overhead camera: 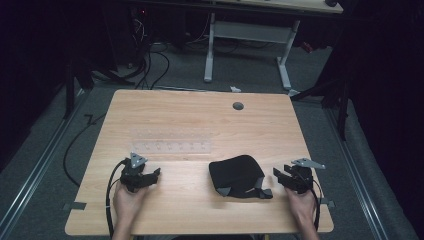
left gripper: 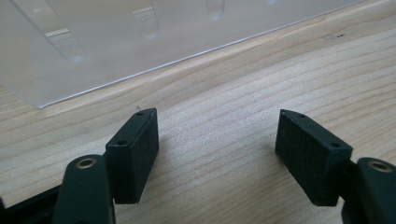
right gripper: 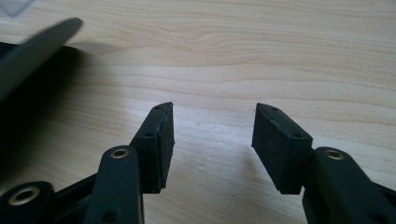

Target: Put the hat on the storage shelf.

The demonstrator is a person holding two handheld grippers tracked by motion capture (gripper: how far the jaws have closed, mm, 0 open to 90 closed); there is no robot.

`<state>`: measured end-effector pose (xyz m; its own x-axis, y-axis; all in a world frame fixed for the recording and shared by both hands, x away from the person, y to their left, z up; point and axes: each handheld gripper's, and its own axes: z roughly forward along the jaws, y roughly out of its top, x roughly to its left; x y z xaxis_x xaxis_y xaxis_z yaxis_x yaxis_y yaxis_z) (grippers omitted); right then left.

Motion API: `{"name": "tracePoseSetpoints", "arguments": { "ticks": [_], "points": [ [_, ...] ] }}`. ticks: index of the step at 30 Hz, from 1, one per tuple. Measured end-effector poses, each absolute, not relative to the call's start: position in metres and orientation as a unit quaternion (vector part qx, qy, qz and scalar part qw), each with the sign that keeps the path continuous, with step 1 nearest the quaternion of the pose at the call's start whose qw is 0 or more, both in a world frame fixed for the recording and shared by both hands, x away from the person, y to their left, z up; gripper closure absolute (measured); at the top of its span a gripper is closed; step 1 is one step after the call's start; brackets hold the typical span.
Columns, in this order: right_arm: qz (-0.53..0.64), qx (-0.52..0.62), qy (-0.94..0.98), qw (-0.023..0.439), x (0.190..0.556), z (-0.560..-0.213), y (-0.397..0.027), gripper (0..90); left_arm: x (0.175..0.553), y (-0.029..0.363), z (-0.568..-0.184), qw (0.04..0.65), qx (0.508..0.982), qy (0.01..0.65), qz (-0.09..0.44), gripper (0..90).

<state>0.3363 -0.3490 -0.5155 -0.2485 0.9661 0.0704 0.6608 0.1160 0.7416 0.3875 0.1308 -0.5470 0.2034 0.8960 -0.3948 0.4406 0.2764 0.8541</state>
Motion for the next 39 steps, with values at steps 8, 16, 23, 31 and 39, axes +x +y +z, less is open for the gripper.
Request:
{"name": "tracePoseSetpoints", "arguments": {
  "ticks": [8,16,23,31,39],
  "points": [
    [0.384,0.551,0.709,0.217,0.322,-0.503,-0.346,51.6,0.387,0.131,-0.547,0.534,0.562,0.594,0.213,30.6],
    [0.409,0.523,0.716,0.217,0.306,-0.487,-0.332,51.1,0.387,0.131,-0.547,0.534,0.562,0.594,0.213,30.6],
    [0.416,0.500,0.727,0.219,0.300,-0.480,-0.319,49.3,0.387,0.131,-0.547,0.534,0.562,0.594,0.213,30.6],
    [0.426,0.487,0.737,0.194,0.302,-0.482,-0.307,48.3,0.387,0.131,-0.547,0.534,0.563,0.593,0.213,30.2],
    [0.421,0.481,0.749,0.174,0.308,-0.489,-0.296,47.3,0.387,0.131,-0.547,0.534,0.563,0.594,0.213,30.2]
  ]
}}
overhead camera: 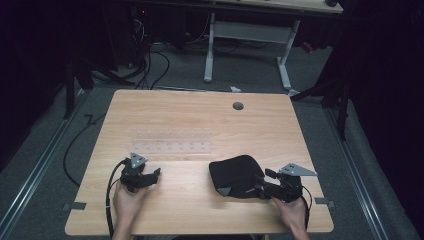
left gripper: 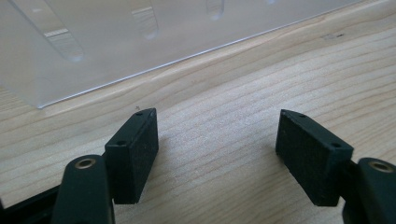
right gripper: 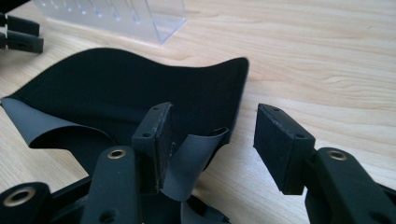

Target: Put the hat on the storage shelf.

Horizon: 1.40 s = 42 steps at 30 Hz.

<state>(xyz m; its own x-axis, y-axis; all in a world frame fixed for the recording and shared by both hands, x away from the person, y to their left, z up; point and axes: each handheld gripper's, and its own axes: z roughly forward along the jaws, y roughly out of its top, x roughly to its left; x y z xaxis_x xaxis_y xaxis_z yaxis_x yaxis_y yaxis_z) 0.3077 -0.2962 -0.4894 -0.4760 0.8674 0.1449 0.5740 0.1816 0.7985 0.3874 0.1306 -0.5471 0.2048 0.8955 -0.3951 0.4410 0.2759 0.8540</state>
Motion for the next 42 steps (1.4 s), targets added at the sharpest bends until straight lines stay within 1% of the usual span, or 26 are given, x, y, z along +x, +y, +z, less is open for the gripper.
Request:
{"name": "tracePoseSetpoints", "arguments": {
  "ticks": [6,13,18,26,33,36,37,38,42],
  "points": [
    [0.416,0.484,0.754,0.156,0.314,-0.497,-0.292,47.2,0.387,0.131,-0.547,0.534,0.563,0.594,0.213,30.2],
    [0.418,0.483,0.756,0.145,0.320,-0.505,-0.287,48.1,0.387,0.131,-0.547,0.534,0.563,0.594,0.213,30.2],
    [0.418,0.484,0.758,0.125,0.323,-0.511,-0.283,48.9,0.387,0.131,-0.547,0.534,0.563,0.594,0.213,30.2],
    [0.412,0.484,0.764,0.113,0.327,-0.517,-0.280,51.0,0.387,0.130,-0.547,0.535,0.562,0.594,0.213,30.1],
    [0.404,0.478,0.773,0.102,0.329,-0.524,-0.274,58.8,0.387,0.130,-0.547,0.534,0.562,0.594,0.213,30.1],
    [0.407,0.469,0.777,0.104,0.329,-0.526,-0.272,63.5,0.387,0.130,-0.547,0.535,0.562,0.595,0.213,30.0],
    [0.407,0.469,0.777,0.104,0.329,-0.526,-0.272,63.5,0.387,0.130,-0.547,0.535,0.562,0.595,0.213,30.0],
    [0.412,0.467,0.776,0.101,0.330,-0.526,-0.272,66.0,0.387,0.130,-0.547,0.535,0.561,0.595,0.213,30.0],
    [0.418,0.467,0.773,0.091,0.331,-0.525,-0.274,69.9,0.387,0.130,-0.547,0.535,0.561,0.595,0.213,30.0]
  ]
}}
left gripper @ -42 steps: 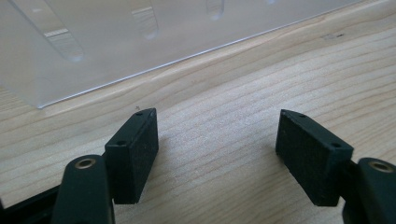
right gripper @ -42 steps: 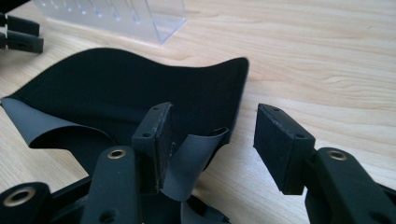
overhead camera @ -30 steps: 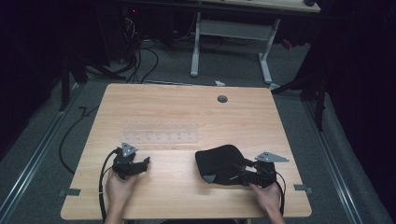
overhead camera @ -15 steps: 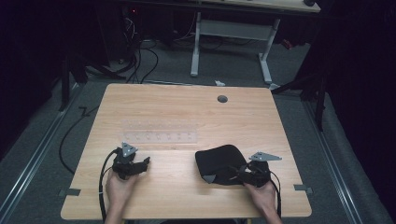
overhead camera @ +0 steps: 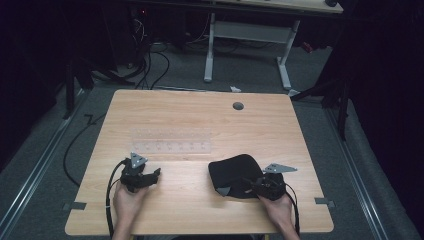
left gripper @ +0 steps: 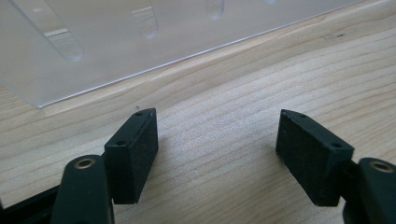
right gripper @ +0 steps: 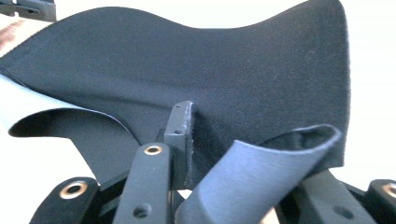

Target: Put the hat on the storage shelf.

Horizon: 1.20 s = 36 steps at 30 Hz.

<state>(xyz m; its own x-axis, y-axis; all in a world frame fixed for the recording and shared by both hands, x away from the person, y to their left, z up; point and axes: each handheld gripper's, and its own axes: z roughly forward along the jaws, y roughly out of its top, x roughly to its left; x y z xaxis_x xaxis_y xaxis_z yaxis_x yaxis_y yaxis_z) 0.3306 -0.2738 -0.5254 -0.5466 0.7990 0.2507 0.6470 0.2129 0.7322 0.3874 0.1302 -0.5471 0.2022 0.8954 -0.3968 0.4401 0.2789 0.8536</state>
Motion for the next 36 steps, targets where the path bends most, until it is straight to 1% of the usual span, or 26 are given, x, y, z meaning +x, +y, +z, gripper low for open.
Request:
{"name": "tracePoseSetpoints", "arguments": {
  "ticks": [9,16,32,36],
  "points": [
    [0.444,0.458,0.767,0.075,0.331,-0.523,-0.278,78.5,0.387,0.130,-0.547,0.534,0.562,0.595,0.213,29.9],
    [0.458,0.456,0.760,0.065,0.330,-0.522,-0.278,82.3,0.388,0.130,-0.547,0.534,0.562,0.595,0.213,29.8],
    [0.458,0.458,0.759,0.067,0.325,-0.512,-0.284,84.3,0.387,0.128,-0.547,0.533,0.567,0.591,0.210,27.4],
    [0.459,0.452,0.761,0.077,0.323,-0.505,-0.285,84.5,0.388,0.126,-0.547,0.531,0.564,0.596,0.212,24.3]
  ]
}}
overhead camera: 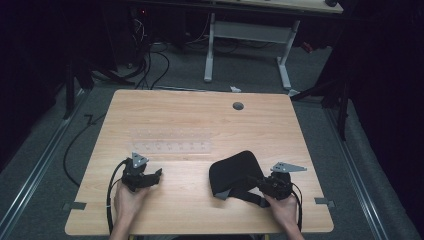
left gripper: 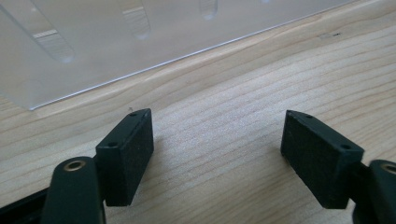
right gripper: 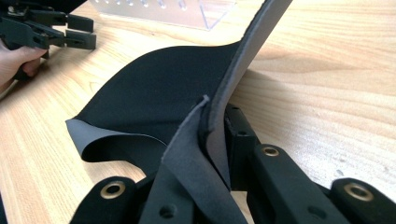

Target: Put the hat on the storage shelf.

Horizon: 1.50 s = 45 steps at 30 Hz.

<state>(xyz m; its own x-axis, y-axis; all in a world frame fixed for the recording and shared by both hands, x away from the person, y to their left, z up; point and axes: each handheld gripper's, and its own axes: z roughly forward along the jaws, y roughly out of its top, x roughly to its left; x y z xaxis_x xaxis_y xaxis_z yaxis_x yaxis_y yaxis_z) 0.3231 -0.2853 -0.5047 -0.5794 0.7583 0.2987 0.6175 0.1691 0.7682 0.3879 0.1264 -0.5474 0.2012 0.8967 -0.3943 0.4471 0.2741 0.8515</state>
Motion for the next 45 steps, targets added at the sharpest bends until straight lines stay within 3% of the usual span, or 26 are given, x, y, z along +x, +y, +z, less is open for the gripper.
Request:
{"name": "tracePoseSetpoints", "arguments": {
  "ticks": [12,20,31,45],
  "points": [
    [0.474,0.453,0.752,0.070,0.320,-0.493,-0.290,84.4,0.387,0.127,-0.547,0.532,0.573,0.589,0.204,22.3],
    [0.483,0.443,0.752,0.073,0.321,-0.480,-0.287,84.4,0.374,0.119,-0.542,0.550,0.592,0.544,0.226,25.5],
    [0.490,0.429,0.755,0.068,0.326,-0.467,-0.279,84.4,0.341,0.095,-0.512,0.612,0.617,0.466,0.166,24.5],
    [0.490,0.418,0.763,0.052,0.334,-0.459,-0.263,84.4,0.320,0.063,-0.491,0.636,0.649,0.398,0.130,23.0]
  ]
}}
